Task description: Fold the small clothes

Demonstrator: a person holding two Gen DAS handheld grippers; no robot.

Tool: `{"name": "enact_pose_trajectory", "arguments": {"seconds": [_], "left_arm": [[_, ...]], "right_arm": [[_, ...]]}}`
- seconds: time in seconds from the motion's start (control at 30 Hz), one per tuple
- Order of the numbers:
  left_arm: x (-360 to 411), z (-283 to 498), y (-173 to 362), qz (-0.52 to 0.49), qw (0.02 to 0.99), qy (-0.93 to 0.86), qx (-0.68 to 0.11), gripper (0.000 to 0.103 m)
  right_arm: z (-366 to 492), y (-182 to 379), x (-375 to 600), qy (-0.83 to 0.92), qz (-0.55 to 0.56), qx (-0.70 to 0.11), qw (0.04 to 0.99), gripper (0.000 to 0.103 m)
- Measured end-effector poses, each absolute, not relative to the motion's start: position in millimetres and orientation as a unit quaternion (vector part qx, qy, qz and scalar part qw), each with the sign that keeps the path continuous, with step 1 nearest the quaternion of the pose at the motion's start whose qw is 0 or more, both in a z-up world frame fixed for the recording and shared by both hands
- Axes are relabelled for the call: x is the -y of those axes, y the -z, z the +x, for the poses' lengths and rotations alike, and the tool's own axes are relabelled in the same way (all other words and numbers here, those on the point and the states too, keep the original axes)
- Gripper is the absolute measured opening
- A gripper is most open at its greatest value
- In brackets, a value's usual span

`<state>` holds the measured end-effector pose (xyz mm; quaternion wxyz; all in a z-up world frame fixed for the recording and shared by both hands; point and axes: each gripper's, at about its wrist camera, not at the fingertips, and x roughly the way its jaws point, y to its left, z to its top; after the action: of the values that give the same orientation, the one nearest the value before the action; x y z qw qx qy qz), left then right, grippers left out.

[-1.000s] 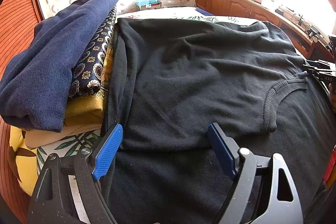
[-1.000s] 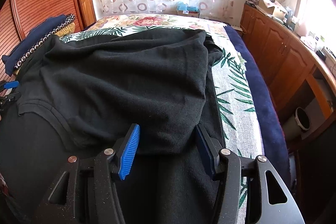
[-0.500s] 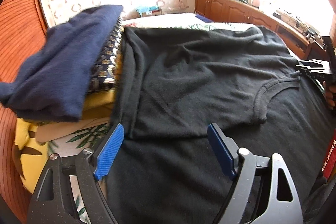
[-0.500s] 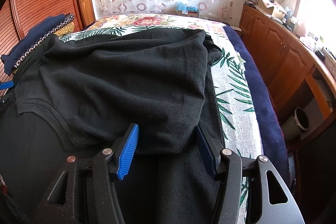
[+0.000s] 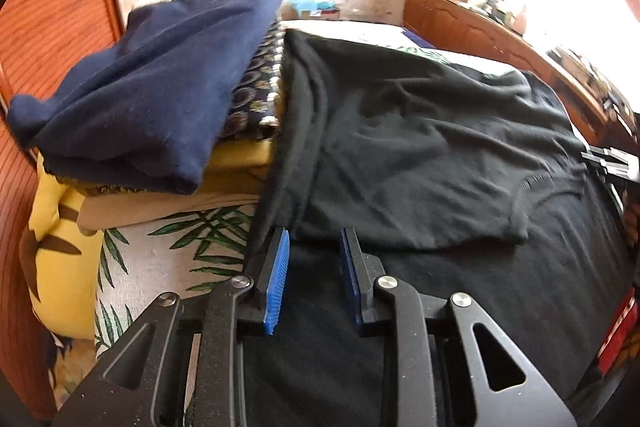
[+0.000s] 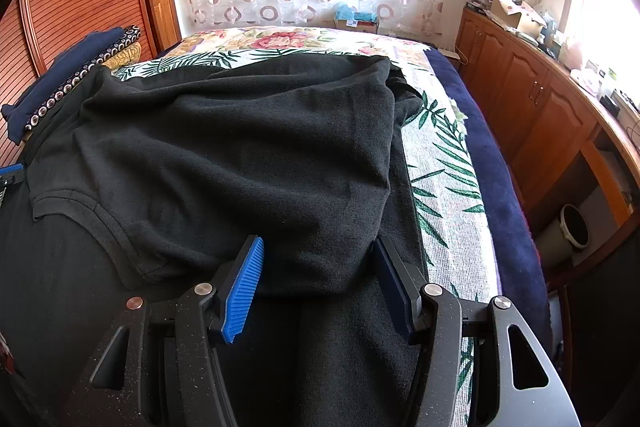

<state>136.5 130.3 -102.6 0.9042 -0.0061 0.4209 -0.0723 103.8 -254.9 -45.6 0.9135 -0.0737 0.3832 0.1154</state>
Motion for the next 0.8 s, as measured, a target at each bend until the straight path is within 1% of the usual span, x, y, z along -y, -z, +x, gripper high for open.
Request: {"name": "enact_pose_trajectory", "arguments": {"seconds": [0.33, 0.47, 0.5, 0.53, 0.57, 0.8], "left_arm": [[-134, 152, 105, -0.015, 0.902, 0.055, -0.429, 0.029], [-129, 153, 104, -0.004, 0.903, 0.052, -0.427, 0.029], [-127, 152, 104, 0.004, 0.904, 0.051, -0.424, 0.025], [-126, 150, 104, 0.012, 0.906, 0.049, -0.42, 0.013], [-125, 149, 102, 0.011, 0.909, 0.05, -0.413, 0.006], [-125, 119, 68, -0.013, 0.936, 0.076, -0.343, 0.004]], "right_arm": [[104, 46, 255, -0.116, -0.074, -0.383, 0.914, 0.058], [104, 46, 255, -0.116, -0.074, -0.383, 0.914, 0.058], [104, 46, 255, -0.116, -0.074, -0.383, 0.914, 0.058], [104, 46, 255, -0.116, -0.074, -0.383, 0.914, 0.058], [104, 46, 255, -0.116, -0.074, -0.382, 0.914, 0.058], [104, 46, 255, -0.116, -0.074, -0.382, 0.914, 0.058]]}}
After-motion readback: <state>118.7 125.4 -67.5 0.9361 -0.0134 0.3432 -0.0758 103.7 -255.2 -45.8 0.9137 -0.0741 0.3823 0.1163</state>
